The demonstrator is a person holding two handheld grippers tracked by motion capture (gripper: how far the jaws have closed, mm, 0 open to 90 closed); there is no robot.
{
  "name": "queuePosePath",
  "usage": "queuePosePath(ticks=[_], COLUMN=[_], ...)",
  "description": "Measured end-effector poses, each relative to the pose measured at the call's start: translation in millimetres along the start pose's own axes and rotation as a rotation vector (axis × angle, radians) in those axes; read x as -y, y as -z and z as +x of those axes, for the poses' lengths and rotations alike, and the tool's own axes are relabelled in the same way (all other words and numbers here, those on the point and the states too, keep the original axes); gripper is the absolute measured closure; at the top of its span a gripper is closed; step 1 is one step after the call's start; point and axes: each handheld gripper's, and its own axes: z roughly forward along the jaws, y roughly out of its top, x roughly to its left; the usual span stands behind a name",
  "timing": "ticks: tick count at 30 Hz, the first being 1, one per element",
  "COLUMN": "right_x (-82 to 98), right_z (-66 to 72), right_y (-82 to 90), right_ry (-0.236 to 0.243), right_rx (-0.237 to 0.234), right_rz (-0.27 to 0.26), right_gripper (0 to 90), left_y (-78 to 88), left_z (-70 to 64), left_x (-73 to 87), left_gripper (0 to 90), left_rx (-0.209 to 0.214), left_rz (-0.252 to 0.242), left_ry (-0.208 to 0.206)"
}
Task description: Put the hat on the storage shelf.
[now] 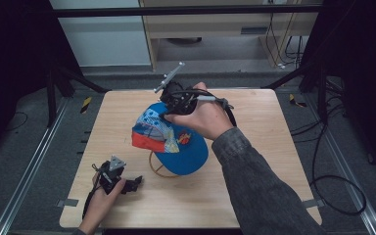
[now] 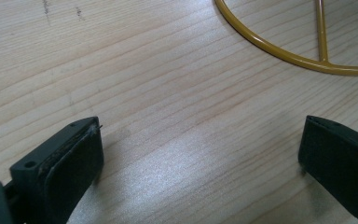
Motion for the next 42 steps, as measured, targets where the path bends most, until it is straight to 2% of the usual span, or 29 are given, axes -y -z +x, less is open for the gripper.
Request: queuePosePath(ticks=[23, 27, 35, 42], right_x=[7.8, 12.3, 31.7, 55.1], right_z=[-0.6, -2.4, -5.9, -12.8], right_y=[11.3, 15.4, 24.1, 28.8], right_ry=[-0.026, -0.043, -0.083, -0.127], right_rx=[-0.003, -0.002, 0.04, 0.062], right_rz=[-0.022, -0.029, -0.076, -0.117], right_gripper=[50.4, 43.8, 19.9, 10.4], left_y=[0.0, 0.0, 0.1, 0.1], left_z=[0.0, 0.0, -0.1, -0.1], left_x=[0.0, 0.0, 0.1, 0.1], left_gripper=[0.0, 0.0, 0.0, 0.0], left_rx=[0.0, 0.0, 0.001, 0.004], left_rz=[0.0, 0.0, 0.0, 0.002], left_ry=[0.0, 0.0, -0.003, -0.004])
